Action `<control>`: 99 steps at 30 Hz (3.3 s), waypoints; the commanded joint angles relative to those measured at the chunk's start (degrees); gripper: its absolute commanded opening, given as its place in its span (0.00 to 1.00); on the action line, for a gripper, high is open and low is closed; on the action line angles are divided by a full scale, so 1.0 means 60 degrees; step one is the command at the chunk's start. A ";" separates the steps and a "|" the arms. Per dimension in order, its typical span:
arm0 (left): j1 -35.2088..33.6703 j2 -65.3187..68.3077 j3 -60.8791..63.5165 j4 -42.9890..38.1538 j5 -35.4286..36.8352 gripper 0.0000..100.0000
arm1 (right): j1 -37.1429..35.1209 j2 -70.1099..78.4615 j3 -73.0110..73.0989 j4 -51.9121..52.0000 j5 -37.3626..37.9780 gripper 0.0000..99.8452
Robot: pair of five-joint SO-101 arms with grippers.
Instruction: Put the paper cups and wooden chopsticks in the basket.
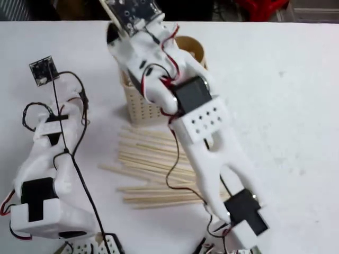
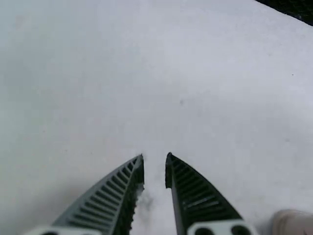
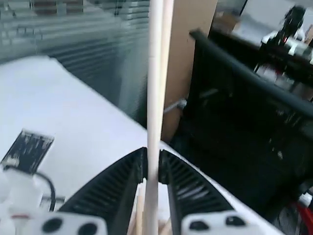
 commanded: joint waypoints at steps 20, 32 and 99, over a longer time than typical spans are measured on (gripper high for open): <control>-0.0022 -0.0022 -0.0454 -0.0190 -0.0073 0.09 | 0.0549 -0.0842 0.3223 -0.4139 -0.1216 0.02; -0.0022 -0.0022 -0.0454 -0.0190 -0.0073 0.09 | 0.0608 -0.2322 0.5626 -0.4579 -0.1201 0.15; -0.0051 -0.0007 -0.0586 -0.0190 -0.0073 0.09 | -0.0916 -0.2498 1.3568 0.1179 0.5055 0.07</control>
